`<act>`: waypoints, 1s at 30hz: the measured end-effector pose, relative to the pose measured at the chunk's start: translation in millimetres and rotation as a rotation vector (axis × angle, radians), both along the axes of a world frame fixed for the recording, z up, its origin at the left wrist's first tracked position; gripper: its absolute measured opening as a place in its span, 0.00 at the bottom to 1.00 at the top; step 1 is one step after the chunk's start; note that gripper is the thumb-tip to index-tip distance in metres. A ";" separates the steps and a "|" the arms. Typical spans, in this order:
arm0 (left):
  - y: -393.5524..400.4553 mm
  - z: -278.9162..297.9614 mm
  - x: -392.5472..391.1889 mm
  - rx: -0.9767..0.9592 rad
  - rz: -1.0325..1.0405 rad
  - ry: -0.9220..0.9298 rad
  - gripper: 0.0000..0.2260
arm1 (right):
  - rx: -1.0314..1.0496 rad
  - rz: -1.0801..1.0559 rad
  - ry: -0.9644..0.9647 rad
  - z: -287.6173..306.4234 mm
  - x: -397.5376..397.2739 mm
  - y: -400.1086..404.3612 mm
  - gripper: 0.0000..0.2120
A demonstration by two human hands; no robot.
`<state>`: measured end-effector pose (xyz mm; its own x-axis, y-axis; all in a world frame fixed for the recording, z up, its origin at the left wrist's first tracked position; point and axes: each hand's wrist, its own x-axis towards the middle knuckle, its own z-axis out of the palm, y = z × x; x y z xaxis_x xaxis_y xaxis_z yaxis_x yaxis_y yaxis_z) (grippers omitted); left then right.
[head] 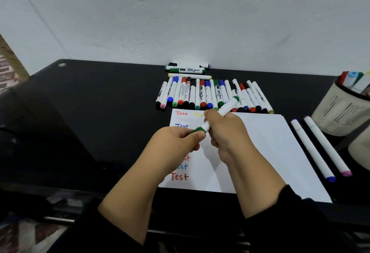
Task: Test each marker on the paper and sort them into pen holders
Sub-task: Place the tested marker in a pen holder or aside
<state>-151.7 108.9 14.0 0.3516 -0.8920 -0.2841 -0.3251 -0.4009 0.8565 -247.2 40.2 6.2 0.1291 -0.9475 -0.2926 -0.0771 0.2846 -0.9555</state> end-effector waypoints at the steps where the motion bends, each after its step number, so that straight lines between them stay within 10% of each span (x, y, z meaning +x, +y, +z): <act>1: -1.1 0.2 1.2 0.006 -0.011 0.009 0.09 | 0.000 0.016 -0.013 -0.8 0.9 0.9 0.07; 8: 29.5 0.1 29.1 0.011 -0.114 0.290 0.15 | -0.017 -0.196 -0.173 7.8 -39.0 -35.0 0.10; 23: -6.8 -8.1 26.0 -0.123 0.141 -0.103 0.12 | -0.025 -0.123 -0.221 -5.4 -29.7 -27.6 0.11; 30: -15.2 -12.6 40.1 -0.122 0.149 -0.108 0.11 | -0.271 -0.079 0.048 0.1 -8.7 -48.5 0.15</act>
<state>-111.6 93.6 1.5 0.5046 -0.8534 -0.1308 -0.3629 -0.3471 0.8648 -255.9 -8.2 6.3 0.0444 -0.9985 -0.0309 -0.1115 0.0258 -0.9934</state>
